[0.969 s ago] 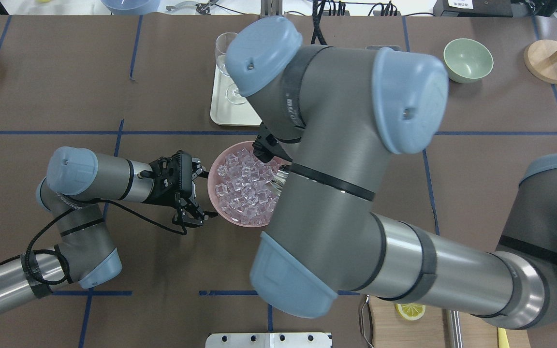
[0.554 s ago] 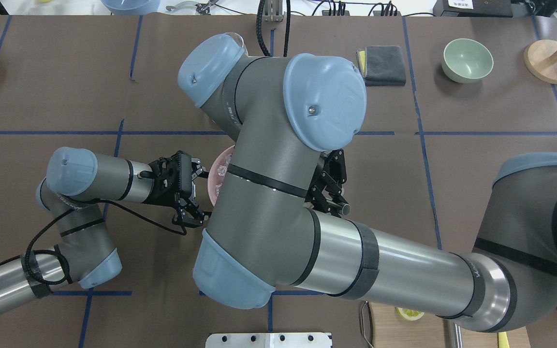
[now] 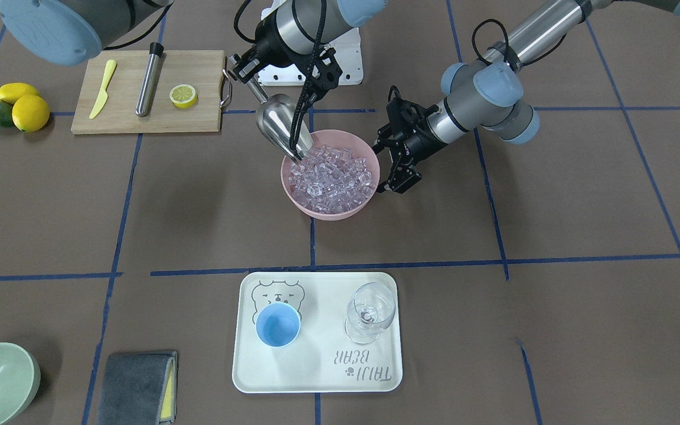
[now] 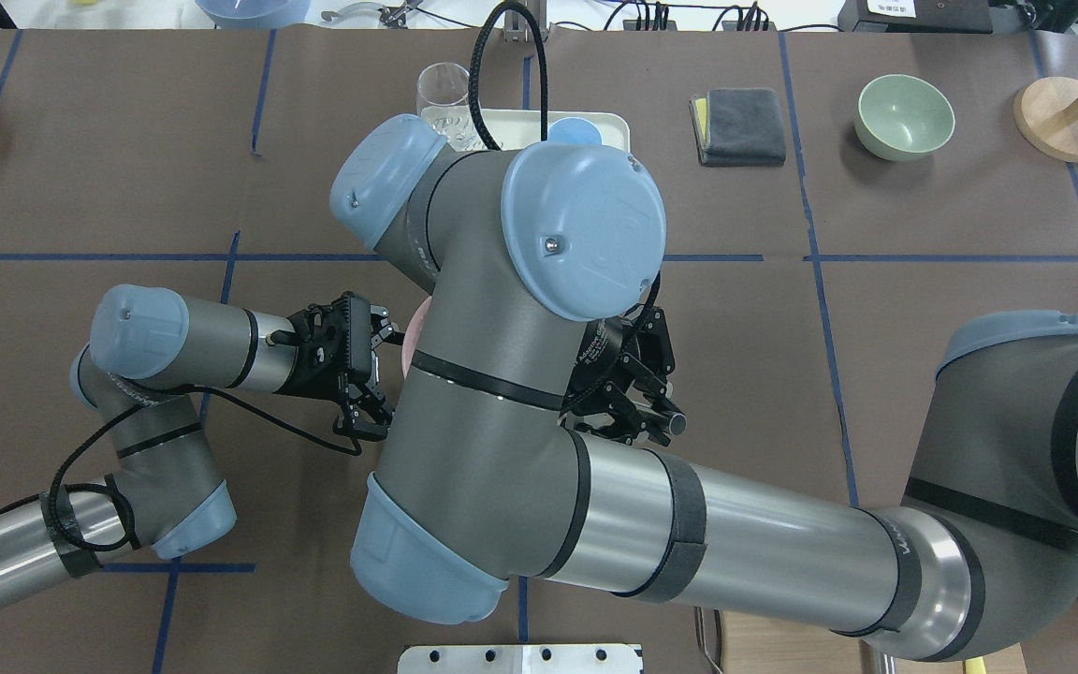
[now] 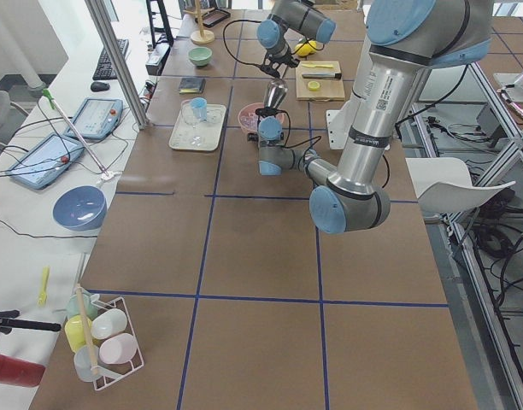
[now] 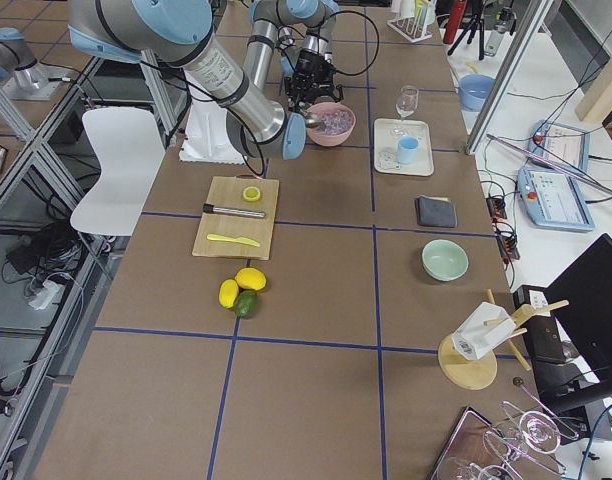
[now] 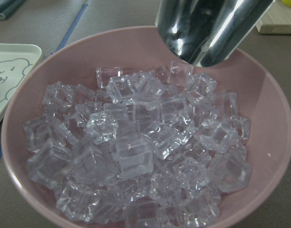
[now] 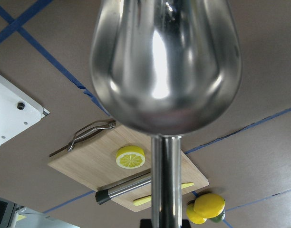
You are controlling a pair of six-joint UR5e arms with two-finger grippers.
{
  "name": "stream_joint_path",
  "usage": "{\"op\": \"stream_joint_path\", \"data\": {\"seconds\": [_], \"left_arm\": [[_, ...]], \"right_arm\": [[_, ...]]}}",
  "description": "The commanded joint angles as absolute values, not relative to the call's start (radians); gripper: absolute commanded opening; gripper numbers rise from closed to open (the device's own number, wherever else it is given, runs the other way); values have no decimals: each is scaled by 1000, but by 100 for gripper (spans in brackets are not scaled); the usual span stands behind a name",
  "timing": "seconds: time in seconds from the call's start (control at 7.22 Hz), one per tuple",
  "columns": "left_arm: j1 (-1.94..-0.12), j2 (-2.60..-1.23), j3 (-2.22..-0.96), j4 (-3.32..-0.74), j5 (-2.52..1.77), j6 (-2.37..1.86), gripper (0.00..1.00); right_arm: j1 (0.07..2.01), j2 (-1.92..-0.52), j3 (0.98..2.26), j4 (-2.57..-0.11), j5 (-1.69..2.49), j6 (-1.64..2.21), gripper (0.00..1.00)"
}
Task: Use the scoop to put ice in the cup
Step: 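Dip the scoop into the ice cubes with the right gripper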
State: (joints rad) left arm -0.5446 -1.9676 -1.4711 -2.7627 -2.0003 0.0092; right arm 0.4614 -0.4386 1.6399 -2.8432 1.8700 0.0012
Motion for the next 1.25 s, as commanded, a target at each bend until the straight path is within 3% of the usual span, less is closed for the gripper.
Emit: {"op": "stream_joint_path", "data": {"seconds": [0.0,1.11], "left_arm": [[-545,-1968,-1471,-2763,-2000,9,100],[-545,-1968,-1474,-2764,-2000,9,100]], "right_arm": [[453,-434,1615,-2842,1868,0,0],[451,-459,1496,-2614,1868,20,0]]}}
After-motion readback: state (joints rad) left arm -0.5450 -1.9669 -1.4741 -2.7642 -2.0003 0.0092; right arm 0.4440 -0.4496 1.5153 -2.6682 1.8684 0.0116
